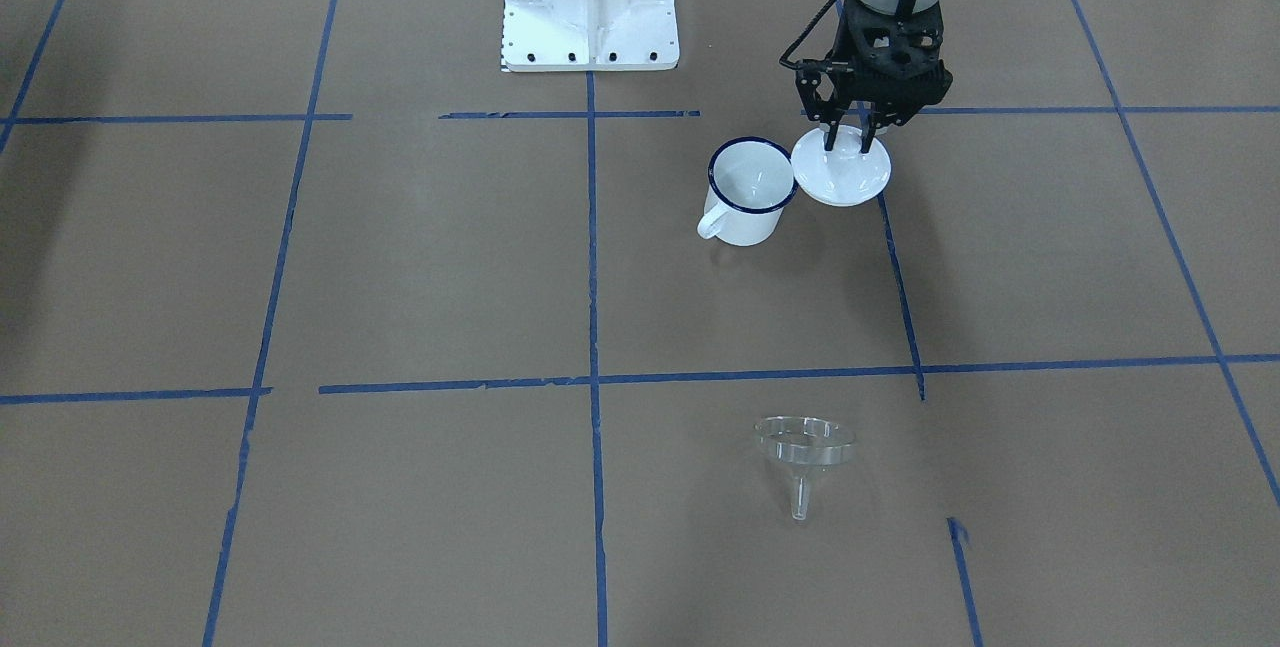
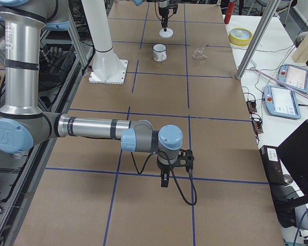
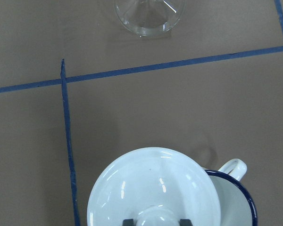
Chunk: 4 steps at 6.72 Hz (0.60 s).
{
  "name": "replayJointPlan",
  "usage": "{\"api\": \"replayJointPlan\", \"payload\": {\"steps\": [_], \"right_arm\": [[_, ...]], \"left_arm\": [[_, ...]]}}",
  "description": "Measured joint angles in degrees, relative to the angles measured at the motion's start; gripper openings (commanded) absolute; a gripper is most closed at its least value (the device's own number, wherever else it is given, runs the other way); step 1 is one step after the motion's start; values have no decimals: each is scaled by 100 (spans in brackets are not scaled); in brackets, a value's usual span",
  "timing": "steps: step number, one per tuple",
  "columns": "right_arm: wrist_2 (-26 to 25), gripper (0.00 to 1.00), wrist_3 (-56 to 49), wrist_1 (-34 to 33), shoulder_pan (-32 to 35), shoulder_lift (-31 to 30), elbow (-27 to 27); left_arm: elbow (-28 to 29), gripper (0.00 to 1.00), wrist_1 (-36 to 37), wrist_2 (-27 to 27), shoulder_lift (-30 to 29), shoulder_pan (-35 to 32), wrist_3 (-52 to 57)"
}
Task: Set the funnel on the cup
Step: 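Carry the lid beside the mug and set it on the table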
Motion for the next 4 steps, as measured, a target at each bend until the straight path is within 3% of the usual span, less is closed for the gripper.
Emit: {"api": "replayJointPlan", "payload": {"steps": [2,4], "right_arm": [[0,100,0,0,0,0,-2],[0,100,0,0,0,0,-4]], "left_arm": [[578,0,-1135,1,440,1,-15],[1212,0,-1718,1,496,29,-83]]}}
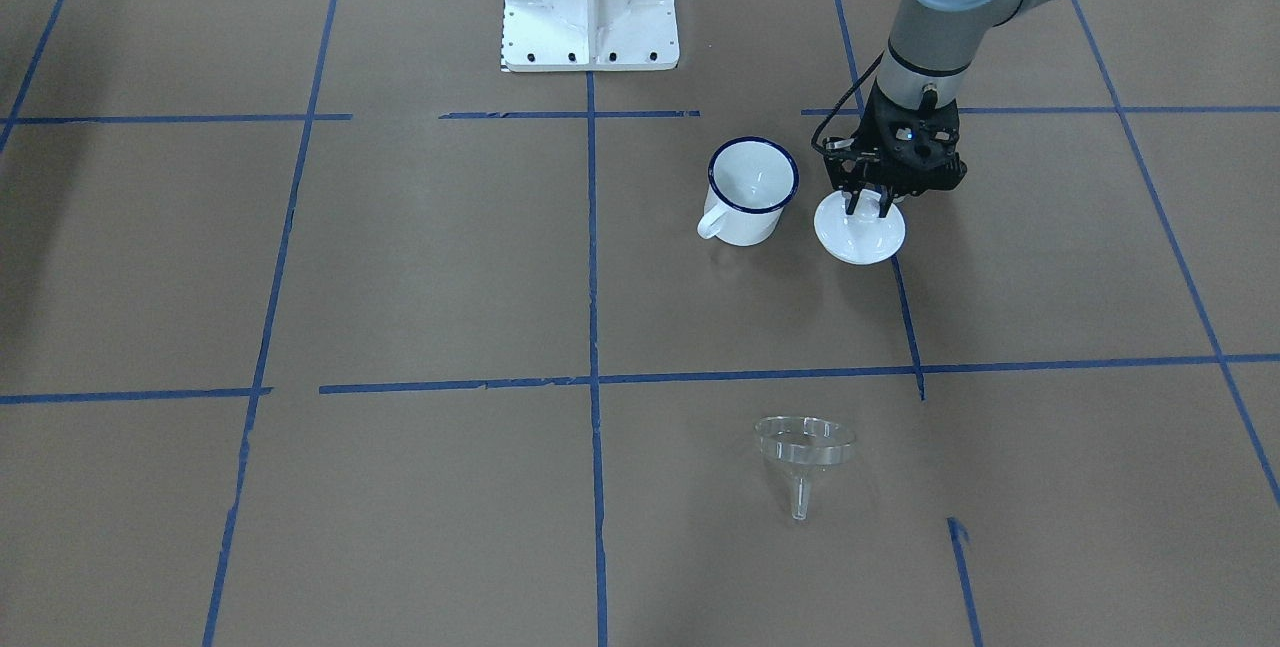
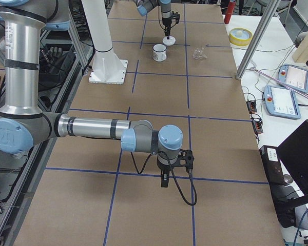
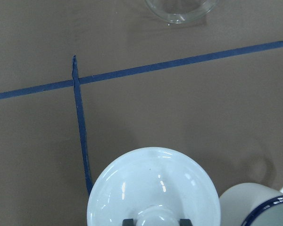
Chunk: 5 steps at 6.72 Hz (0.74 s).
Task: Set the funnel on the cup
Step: 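Carry the lid beside the mug and set it on the table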
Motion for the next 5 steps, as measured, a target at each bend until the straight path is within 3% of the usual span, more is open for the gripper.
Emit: {"api": "replayJointPlan", "payload": {"steps": [1,2,3,4,5], "right_arm": [[0,100,0,0,0,0,1],[0,100,0,0,0,0,2],[0,100,0,0,0,0,2],[0,100,0,0,0,0,3],[0,100,0,0,0,0,4]], "left_arm": [[236,0,-190,0,3,10,-20],[452,11,-387,0,4,20,-20],[640,50,-594,-2,5,27,-8],[746,99,-713,-6,5,30,3],[785,100,-754,-11,-11,35,13]]}}
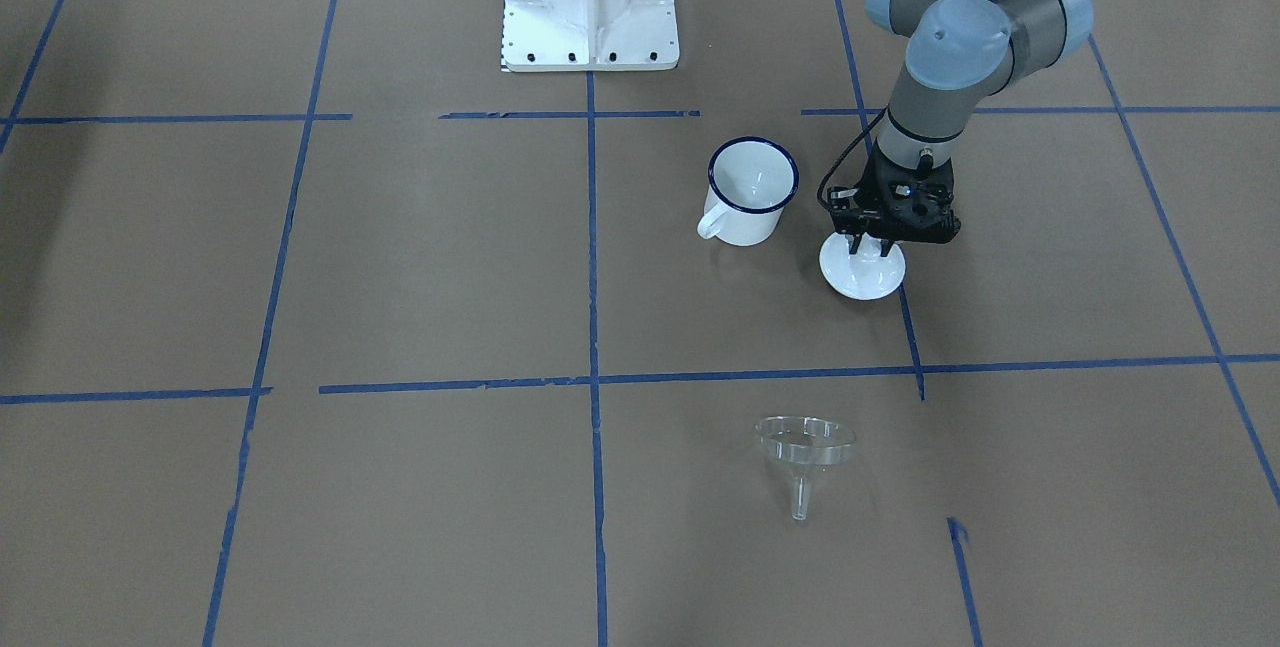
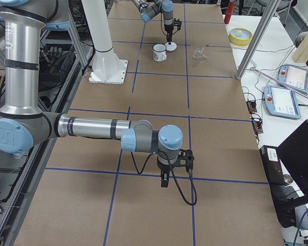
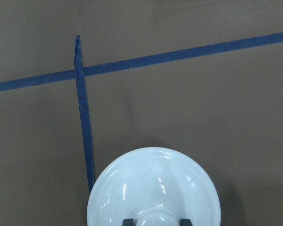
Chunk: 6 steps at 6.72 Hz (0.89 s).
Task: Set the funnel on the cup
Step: 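Carry the lid beside the mug and set it on the table, then release the lid and move the left gripper to the glass funnel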
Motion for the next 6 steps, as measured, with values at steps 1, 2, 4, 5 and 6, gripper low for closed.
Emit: {"api": "replayJointPlan", "payload": {"steps": [1,2,4,5,6], "right_arm": [[0,100,0,0,0,0,0],[0,100,0,0,0,0,1],[0,100,0,0,0,3,2],[0,100,0,0,0,2,4],[0,100,0,0,0,1,3]], "left_arm": [[0,100,3,-4,-36,3,6],[-11,100,41,-4,-118,3,-9],[-29,100,215,18,-515,-56,-491],[-18,100,230,36,-745,-122,-1239],[49,100,177,146,-999,-183,-2103]]}}
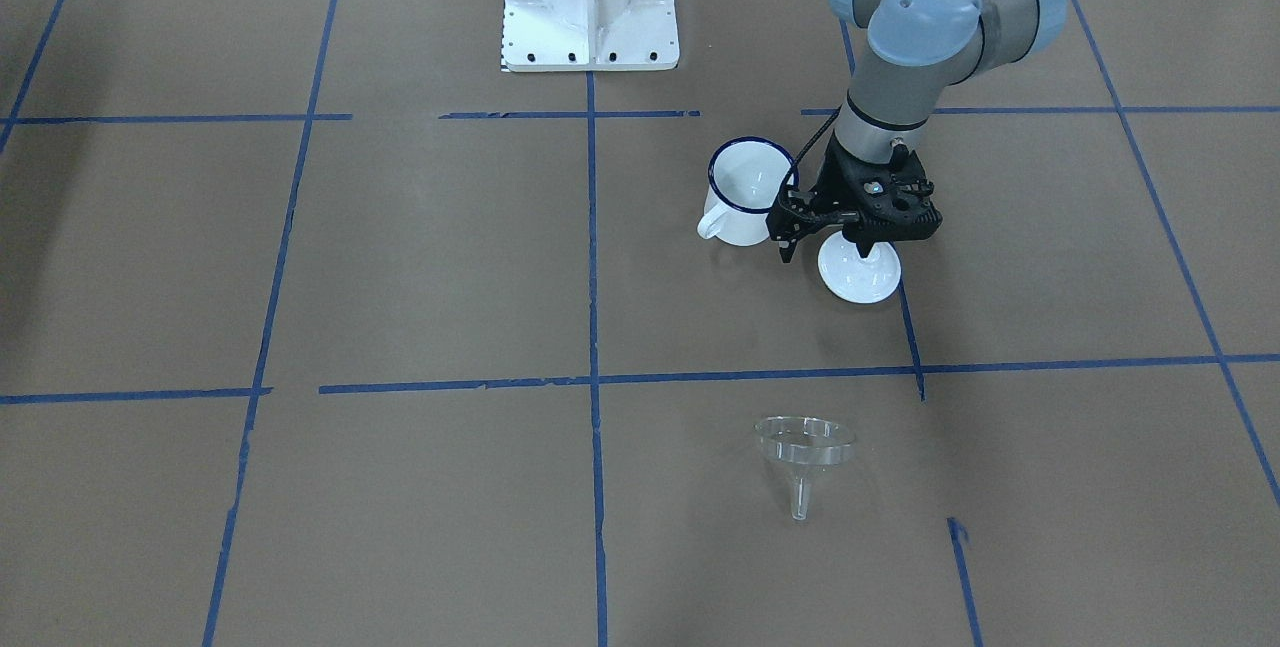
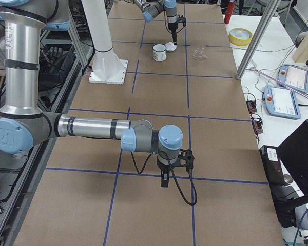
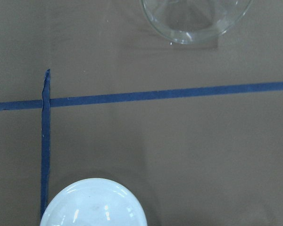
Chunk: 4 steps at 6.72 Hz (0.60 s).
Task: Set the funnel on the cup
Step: 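Release the lid and move the left gripper to the glass funnel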
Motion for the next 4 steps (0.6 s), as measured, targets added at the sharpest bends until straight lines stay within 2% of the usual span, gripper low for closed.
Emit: {"api": "replayJointPlan", "payload": {"steps": [2,4], "right_arm": [[0,100,0,0,0,1,-1],[0,100,0,0,0,1,1]], "left_arm": [[630,100,-820,688,-480,-56,-1679],[1508,100,-1864,1463,-792,-71,-2780]]}}
